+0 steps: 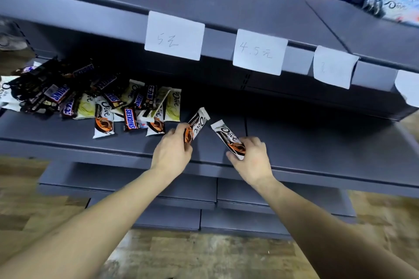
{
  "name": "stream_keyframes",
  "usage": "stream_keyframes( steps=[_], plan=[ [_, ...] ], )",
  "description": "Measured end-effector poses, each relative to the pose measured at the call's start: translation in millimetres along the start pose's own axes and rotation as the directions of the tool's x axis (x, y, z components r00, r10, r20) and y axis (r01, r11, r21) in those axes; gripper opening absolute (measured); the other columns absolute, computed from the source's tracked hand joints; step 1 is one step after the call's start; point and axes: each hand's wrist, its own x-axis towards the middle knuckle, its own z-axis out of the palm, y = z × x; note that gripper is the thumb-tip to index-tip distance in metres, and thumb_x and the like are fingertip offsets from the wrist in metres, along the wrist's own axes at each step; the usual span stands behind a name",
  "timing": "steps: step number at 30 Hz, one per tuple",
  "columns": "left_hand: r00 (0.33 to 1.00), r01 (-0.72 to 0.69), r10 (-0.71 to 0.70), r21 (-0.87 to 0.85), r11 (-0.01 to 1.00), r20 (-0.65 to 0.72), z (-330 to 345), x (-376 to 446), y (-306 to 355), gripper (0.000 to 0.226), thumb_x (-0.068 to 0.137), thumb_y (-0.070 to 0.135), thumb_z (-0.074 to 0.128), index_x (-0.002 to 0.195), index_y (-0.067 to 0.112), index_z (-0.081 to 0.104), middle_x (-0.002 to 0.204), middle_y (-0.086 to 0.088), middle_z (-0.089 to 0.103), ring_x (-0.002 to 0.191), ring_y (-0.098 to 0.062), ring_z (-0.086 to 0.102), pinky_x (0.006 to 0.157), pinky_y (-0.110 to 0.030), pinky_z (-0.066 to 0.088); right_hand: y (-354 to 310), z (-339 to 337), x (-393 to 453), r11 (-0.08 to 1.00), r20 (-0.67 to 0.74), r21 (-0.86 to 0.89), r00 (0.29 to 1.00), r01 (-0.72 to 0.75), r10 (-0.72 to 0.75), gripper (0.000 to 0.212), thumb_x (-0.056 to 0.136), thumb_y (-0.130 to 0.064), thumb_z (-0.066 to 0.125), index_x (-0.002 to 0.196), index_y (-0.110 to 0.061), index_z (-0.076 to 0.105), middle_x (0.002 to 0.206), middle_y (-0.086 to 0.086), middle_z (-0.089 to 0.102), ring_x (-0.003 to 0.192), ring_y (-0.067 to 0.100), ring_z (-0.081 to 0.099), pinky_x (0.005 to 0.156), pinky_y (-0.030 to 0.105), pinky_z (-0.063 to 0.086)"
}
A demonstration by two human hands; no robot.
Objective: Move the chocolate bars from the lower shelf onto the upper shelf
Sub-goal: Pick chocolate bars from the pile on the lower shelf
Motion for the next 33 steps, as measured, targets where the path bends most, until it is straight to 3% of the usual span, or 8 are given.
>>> stream_keyframes(
  steps=[4, 12, 18, 24, 29, 33],
  plan=[
    [1.0, 0.023, -0.023, 0.003, 1.0, 0.016, 0, 2, -1, 0.057, 0.087, 0.026, 0.064, 0.137, 0.021, 0.037, 0.113, -0.009, 0.055, 0.1, -0.029, 0.057, 0.076, -0.038, 0.049, -3, 1, 2, 0.998, -0.022, 0.028, 0.999, -0.049, 0.05, 0.042, 0.086, -0.033, 0.07, 0.124, -0.017, 0.062, 0.117, 0.005, 0.053, 0.112, 0.026, 0.047, 0.094, 0.032, 0.044],
    [0.998, 0.058, -0.059, 0.11, 0.992, 0.011, 1, 10, 3, 0.048, 0.086, 0.028, 0.064, 0.127, 0.014, 0.042, 0.108, -0.008, 0.058, 0.091, -0.03, 0.061, 0.066, -0.038, 0.051, -5, -2, 5, 0.996, -0.003, 0.017, 0.996, -0.091, 0.091, 0.033, 0.084, -0.033, 0.071, 0.115, -0.02, 0.068, 0.108, 0.004, 0.055, 0.106, 0.024, 0.053, 0.084, 0.026, 0.045],
    [0.997, 0.073, -0.078, 0.211, 0.975, 0.014, 9, 16, 13, 0.061, 0.079, 0.031, 0.069, 0.127, 0.002, 0.043, 0.122, -0.013, 0.047, 0.112, -0.029, 0.049, 0.082, -0.036, 0.05, -7, -3, -2, 0.997, -0.027, 0.013, 0.997, -0.071, 0.072, 0.035, 0.086, -0.031, 0.068, 0.12, -0.02, 0.066, 0.104, -0.001, 0.05, 0.106, 0.023, 0.054, 0.086, 0.025, 0.046],
    [0.996, 0.055, -0.066, 0.168, 0.984, 0.063, 5, 15, 16, 0.071, 0.08, 0.029, 0.066, 0.142, 0.019, 0.033, 0.124, -0.015, 0.044, 0.103, -0.034, 0.054, 0.08, -0.04, 0.052, -6, -8, -2, 0.999, -0.007, -0.001, 0.999, -0.052, 0.052, 0.035, 0.085, -0.033, 0.069, 0.119, -0.023, 0.066, 0.103, -0.003, 0.05, 0.106, 0.023, 0.054, 0.089, 0.03, 0.05],
    [0.993, 0.071, -0.081, 0.117, 0.991, 0.085, 3, 16, 16, 0.069, 0.084, 0.038, 0.066, 0.144, 0.024, 0.035, 0.139, -0.013, 0.029, 0.093, -0.035, 0.062, 0.078, -0.037, 0.054, -6, -10, 0, 0.999, -0.005, -0.027, 0.999, -0.047, 0.047, 0.039, 0.085, -0.034, 0.069, 0.122, -0.021, 0.064, 0.102, -0.003, 0.049, 0.106, 0.021, 0.052, 0.087, 0.031, 0.051],
    [0.986, -0.102, 0.115, -0.111, 0.988, 0.119, 8, 20, 22, 0.055, 0.091, 0.028, 0.06, 0.142, 0.024, 0.039, 0.147, -0.004, 0.029, 0.115, -0.025, 0.055, 0.096, -0.033, 0.046, -3, -11, -2, 0.998, -0.02, -0.044, 0.999, -0.044, 0.043, 0.039, 0.089, -0.029, 0.065, 0.127, -0.022, 0.061, 0.113, 0.002, 0.054, 0.11, 0.023, 0.046, 0.092, 0.032, 0.048]
  ],
)
